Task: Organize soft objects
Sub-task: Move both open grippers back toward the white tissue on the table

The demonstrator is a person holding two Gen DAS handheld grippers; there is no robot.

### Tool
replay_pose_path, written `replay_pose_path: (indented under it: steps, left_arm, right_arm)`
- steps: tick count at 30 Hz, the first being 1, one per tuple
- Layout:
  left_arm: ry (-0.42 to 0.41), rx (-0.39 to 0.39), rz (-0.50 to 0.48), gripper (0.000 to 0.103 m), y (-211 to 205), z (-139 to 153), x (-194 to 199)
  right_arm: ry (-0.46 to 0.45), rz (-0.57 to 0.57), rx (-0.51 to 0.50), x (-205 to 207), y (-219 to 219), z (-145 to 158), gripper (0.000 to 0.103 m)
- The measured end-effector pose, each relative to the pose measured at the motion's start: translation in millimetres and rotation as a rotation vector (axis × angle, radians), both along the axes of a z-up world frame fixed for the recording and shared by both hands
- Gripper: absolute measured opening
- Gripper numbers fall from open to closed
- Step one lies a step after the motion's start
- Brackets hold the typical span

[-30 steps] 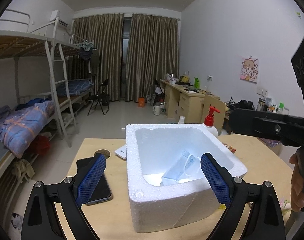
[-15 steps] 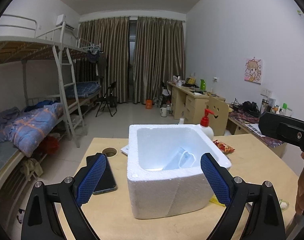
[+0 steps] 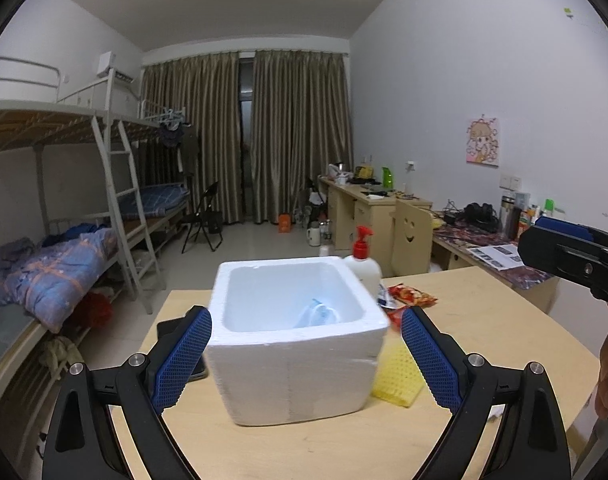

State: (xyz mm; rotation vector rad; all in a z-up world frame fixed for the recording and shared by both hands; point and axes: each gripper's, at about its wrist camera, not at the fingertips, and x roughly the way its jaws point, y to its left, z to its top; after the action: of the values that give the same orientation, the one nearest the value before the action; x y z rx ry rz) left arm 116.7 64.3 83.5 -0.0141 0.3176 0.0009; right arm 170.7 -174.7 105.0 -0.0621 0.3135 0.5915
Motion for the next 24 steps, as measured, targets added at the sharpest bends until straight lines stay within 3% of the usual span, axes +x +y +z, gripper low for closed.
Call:
replay_pose_path:
  steps: [24]
  left_arm:
    - [-0.042, 0.050, -0.165, 0.097, -80, -7, -44]
  right_arm:
    - [-0.054, -0.183, 0.030, -60, -92, -23, 0.103]
